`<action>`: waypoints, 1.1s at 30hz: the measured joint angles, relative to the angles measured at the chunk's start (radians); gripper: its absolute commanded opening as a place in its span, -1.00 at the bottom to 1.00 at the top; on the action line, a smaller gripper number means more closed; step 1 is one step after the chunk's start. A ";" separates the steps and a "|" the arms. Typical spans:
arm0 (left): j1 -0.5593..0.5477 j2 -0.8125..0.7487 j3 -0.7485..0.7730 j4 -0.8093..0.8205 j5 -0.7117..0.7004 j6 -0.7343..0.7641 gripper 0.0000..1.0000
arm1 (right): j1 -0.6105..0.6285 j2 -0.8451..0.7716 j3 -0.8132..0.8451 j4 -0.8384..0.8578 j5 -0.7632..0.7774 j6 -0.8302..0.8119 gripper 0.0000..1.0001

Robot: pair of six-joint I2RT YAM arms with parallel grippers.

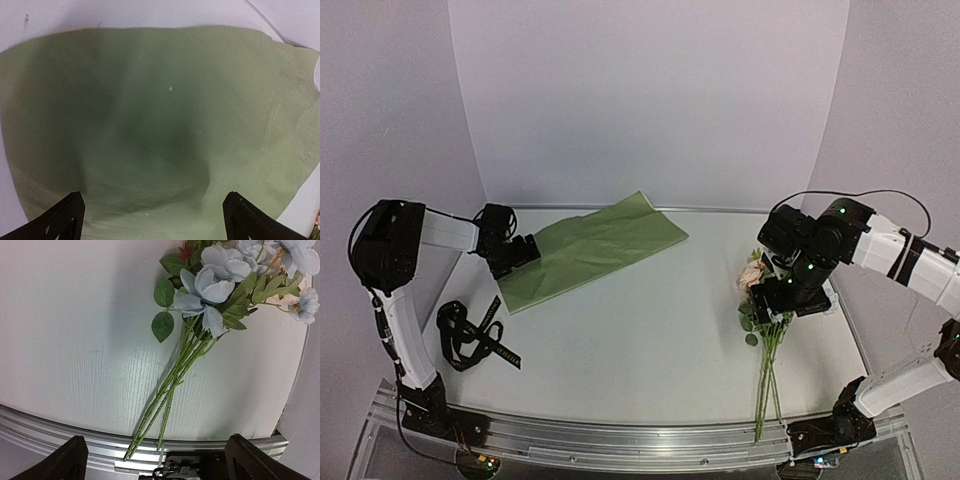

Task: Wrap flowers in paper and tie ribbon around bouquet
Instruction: Move the folded wrapping paper to the center of the board.

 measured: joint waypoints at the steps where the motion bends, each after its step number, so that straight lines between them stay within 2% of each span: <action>1: -0.013 0.000 -0.009 0.008 0.001 -0.006 0.99 | 0.000 0.000 -0.001 0.001 0.000 0.000 0.97; 10: -0.209 -0.069 -0.137 0.054 -0.041 -0.082 0.99 | 0.000 -0.001 -0.029 0.016 0.001 0.000 0.97; 19: -0.568 -0.175 -0.239 -0.005 -0.087 -0.214 0.99 | 0.000 -0.018 -0.088 0.024 0.004 0.014 0.97; 22: -0.650 -0.222 -0.261 -0.062 -0.090 -0.248 0.99 | 0.000 -0.019 -0.102 0.029 -0.002 0.023 0.97; 28: -0.649 -0.407 -0.235 -0.213 -0.148 -0.255 0.99 | 0.013 0.020 -0.105 0.055 -0.042 0.056 0.97; 30: -0.603 -0.444 -0.203 -0.238 -0.150 -0.233 0.99 | 0.025 0.063 -0.092 0.066 -0.064 0.073 0.97; 33: -0.462 -0.467 -0.189 -0.239 -0.125 -0.187 0.98 | 0.038 0.141 -0.061 0.108 -0.109 0.112 0.97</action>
